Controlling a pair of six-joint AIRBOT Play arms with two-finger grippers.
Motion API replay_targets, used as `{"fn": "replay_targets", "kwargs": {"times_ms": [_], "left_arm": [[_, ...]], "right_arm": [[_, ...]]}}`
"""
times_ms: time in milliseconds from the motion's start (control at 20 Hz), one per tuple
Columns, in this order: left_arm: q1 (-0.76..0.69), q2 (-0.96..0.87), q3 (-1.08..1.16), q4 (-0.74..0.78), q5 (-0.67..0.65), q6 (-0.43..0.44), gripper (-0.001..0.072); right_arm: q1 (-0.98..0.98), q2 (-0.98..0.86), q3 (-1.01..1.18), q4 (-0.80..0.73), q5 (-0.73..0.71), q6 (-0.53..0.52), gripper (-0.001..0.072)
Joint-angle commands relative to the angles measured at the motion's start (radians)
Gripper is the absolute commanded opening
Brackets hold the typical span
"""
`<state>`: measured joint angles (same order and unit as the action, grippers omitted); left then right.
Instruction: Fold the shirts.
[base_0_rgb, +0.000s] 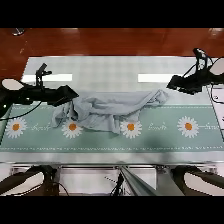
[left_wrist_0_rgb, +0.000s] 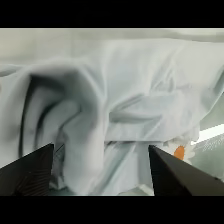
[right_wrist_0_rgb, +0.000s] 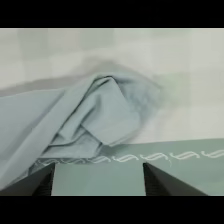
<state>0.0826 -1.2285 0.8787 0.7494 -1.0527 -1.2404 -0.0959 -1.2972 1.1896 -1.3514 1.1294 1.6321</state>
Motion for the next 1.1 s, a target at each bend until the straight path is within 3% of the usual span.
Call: {"fn": "replay_targets", "kwargs": {"times_ms": [0, 150, 250, 350, 600, 900, 1050], "left_arm": [[0.101, 0.034, -0.004, 0.039, -0.147, 0.055, 0.0702], [0.168, 0.117, -0.179, 0.032, -0.151, 0.055, 0.0702], [0.158, 0.185, -0.354, -0.098, -0.113, 0.057, 0.0702], [0.130, 0.238, -0.499, -0.220, -0.100, 0.130, 0.0702], [0.079, 0.243, -0.600, -0.261, -0.082, 0.136, 0.0702], [-0.187, 0.227, -0.653, -0.512, 0.253, 0.137, 0.0700], [-0.320, 0.200, -0.652, -0.543, 0.443, 0.079, 0.0699]], "right_arm": [[-0.139, 0.021, 0.002, 0.018, 0.157, -0.099, 0.0632], [-0.258, 0.143, -0.209, 0.064, 0.045, -0.116, 0.0631], [-0.285, 0.245, -0.397, 0.177, -0.063, -0.133, 0.0630], [-0.272, 0.325, -0.554, 0.289, -0.131, -0.195, 0.0630], [-0.268, 0.358, -0.651, 0.395, -0.056, -0.303, 0.0629], [-0.268, 0.358, -0.651, 0.460, -0.060, -0.314, 0.0629], [-0.268, 0.358, -0.651, 0.460, -0.056, -0.314, 0.0629]]}}
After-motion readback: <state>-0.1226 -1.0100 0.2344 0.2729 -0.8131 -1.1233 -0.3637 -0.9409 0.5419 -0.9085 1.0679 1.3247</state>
